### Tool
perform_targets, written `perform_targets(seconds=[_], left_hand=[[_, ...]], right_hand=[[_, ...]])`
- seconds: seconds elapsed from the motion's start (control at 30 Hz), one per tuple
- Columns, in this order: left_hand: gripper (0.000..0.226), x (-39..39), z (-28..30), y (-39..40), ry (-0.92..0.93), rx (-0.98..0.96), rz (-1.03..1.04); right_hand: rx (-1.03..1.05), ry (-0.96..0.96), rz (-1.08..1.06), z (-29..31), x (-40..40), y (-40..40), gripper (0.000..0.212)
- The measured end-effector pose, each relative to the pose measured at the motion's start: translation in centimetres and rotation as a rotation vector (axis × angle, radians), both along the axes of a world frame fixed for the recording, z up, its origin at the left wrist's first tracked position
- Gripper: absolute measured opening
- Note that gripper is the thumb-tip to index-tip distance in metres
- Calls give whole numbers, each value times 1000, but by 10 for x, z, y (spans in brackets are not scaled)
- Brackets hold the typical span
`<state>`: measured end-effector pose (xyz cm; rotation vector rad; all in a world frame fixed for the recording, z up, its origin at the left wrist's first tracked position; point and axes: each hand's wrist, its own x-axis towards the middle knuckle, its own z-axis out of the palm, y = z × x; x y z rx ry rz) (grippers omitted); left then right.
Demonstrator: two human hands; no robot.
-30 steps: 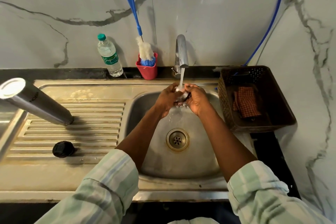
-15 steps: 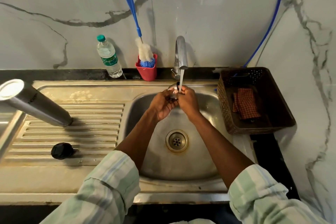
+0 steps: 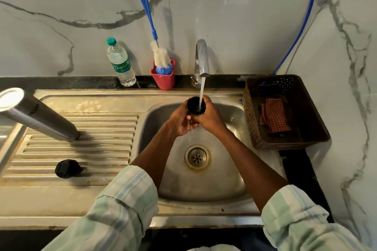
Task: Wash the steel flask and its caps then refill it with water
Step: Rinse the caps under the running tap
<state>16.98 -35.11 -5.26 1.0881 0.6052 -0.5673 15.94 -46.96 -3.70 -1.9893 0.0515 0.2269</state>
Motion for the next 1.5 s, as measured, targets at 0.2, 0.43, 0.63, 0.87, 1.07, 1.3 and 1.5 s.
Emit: perform_targets(seconds=[0.2, 0.43, 0.63, 0.87, 1.07, 1.3, 1.5], left_hand=[[26, 4, -4, 9, -63, 104, 27], [23, 1, -11, 12, -127, 171, 32], [26, 1, -13, 11, -132, 164, -31], [26, 3, -14, 10, -36, 43, 50], [21, 10, -10, 11, 37, -12, 111], [20, 1, -15, 13, -266, 49, 46], [25, 5, -7, 16, -249, -104, 21]], right_hand=[[-104, 45, -101, -26, 3, -6, 69], [-204, 257, 43, -27, 8, -12, 56], [235, 719, -160, -3, 0, -8, 69], [187, 614, -225, -5, 3, -8, 78], [357, 442, -229, -13, -1, -4, 53], [812, 803, -243, -6, 2, -20, 42], [201, 424, -107, -28, 4, -19, 73]])
